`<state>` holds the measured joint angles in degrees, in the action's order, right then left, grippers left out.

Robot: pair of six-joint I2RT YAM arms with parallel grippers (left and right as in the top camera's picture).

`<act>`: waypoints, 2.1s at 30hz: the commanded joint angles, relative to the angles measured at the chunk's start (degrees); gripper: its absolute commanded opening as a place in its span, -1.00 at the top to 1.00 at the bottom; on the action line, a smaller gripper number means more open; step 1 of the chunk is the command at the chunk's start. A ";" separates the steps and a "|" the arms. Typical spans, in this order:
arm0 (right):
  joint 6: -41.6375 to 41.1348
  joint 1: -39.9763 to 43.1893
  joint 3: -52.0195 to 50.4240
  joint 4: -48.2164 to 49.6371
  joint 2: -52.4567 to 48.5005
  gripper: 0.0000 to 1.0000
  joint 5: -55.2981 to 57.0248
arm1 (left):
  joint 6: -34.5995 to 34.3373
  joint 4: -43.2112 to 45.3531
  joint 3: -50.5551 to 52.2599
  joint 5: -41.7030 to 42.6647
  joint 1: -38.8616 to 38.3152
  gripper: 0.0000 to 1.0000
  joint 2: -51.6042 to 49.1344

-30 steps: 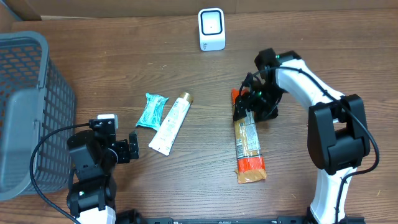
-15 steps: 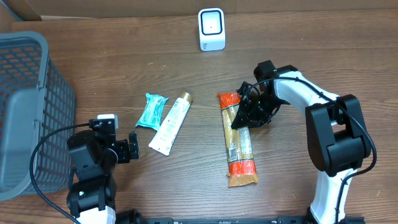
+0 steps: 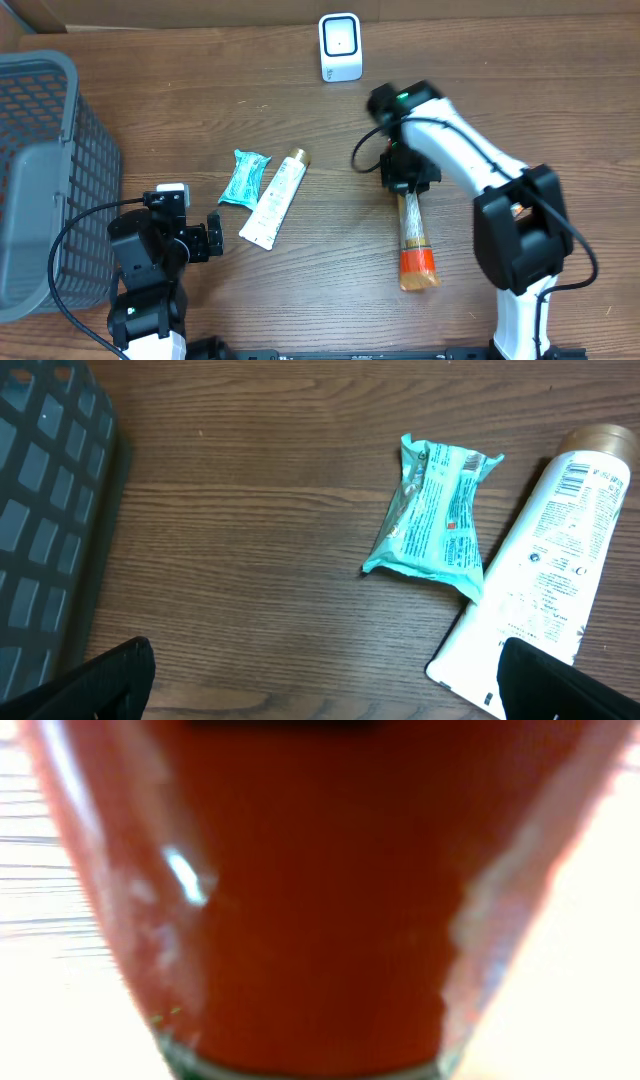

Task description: Scan the item barcode

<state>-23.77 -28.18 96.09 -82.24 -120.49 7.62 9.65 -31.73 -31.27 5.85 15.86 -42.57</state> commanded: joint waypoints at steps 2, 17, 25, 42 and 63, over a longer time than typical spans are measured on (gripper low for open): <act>-10.75 -3.78 1.42 -2.78 -2.14 0.92 16.02 | 1.09 0.20 0.15 0.81 0.31 -0.99 -0.13; -2.71 -6.71 1.44 4.59 -7.93 -0.12 -0.13 | 1.09 0.20 0.15 0.83 0.31 -1.00 -0.13; -1.42 -6.69 2.47 3.43 -7.89 -0.30 0.02 | 1.09 0.22 0.15 0.83 0.31 -1.00 -0.13; -1.51 -6.01 22.58 -11.91 -7.04 -0.33 3.32 | 1.09 0.22 0.15 0.83 0.31 -0.99 -0.13; 20.33 9.70 21.81 -14.75 -1.62 -0.16 -20.41 | 1.09 0.20 0.15 0.83 0.31 -1.00 -0.13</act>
<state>-3.77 -18.09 117.84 -97.06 -127.31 -12.49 9.65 -31.73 -31.24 5.85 15.86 -42.57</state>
